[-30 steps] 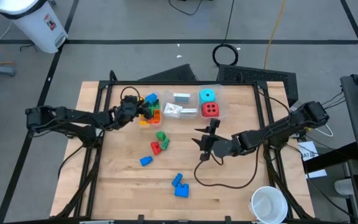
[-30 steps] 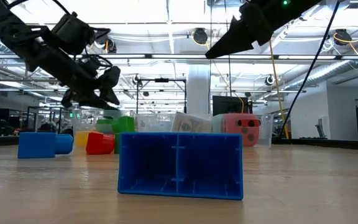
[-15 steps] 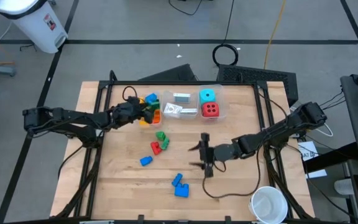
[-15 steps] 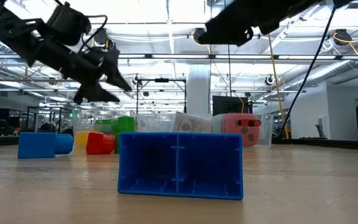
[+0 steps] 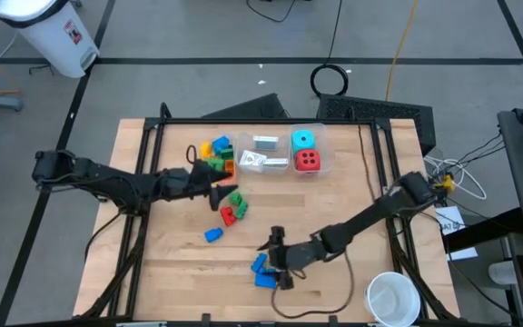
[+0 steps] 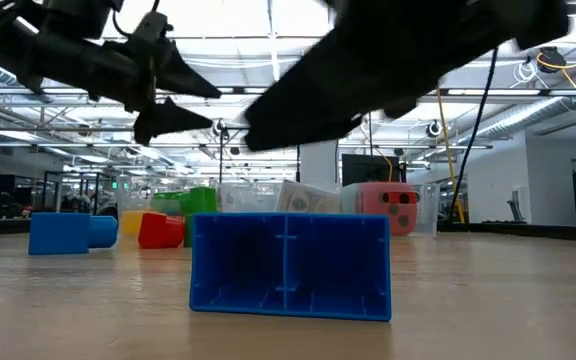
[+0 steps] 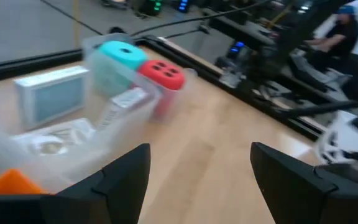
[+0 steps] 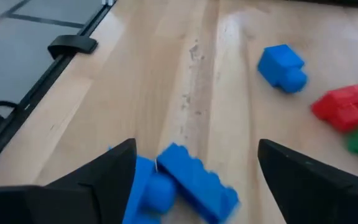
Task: Pick & Place Toys
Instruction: Put the blue game piece into the left transparent bin
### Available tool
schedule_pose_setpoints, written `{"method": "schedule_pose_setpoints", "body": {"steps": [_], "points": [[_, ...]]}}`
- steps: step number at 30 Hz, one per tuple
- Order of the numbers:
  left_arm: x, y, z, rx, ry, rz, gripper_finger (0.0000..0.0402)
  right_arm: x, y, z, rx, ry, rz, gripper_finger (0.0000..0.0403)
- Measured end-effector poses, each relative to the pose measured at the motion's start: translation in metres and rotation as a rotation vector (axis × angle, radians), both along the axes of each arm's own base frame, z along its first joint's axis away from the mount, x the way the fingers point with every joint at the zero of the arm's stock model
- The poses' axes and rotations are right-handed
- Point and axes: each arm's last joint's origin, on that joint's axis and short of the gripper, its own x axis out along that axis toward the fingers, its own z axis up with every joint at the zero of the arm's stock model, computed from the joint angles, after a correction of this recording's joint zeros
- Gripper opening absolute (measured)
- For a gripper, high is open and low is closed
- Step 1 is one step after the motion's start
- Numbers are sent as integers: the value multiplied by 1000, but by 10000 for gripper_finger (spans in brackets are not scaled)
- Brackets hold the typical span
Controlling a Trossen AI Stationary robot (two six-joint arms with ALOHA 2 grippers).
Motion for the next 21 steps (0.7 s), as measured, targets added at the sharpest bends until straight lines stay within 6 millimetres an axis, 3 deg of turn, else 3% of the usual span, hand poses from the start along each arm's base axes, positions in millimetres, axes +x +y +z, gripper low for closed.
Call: {"method": "schedule_pose_setpoints", "body": {"steps": [5, 13, 17, 21], "points": [[0, -15, 0, -7, -1, -66, 283, 19, 10, -9, 96, 71, 79, 291], [-2, -35, -3, -6, 28, -162, 283, -3, 46, -14, 23, 113, 67, 288], [-4, -43, -3, -4, 32, -199, 283, -6, 43, -20, -14, 162, 4, 282], [-5, -48, -3, -5, 31, -215, 283, 0, 33, -39, 28, 227, -66, 278]]}}
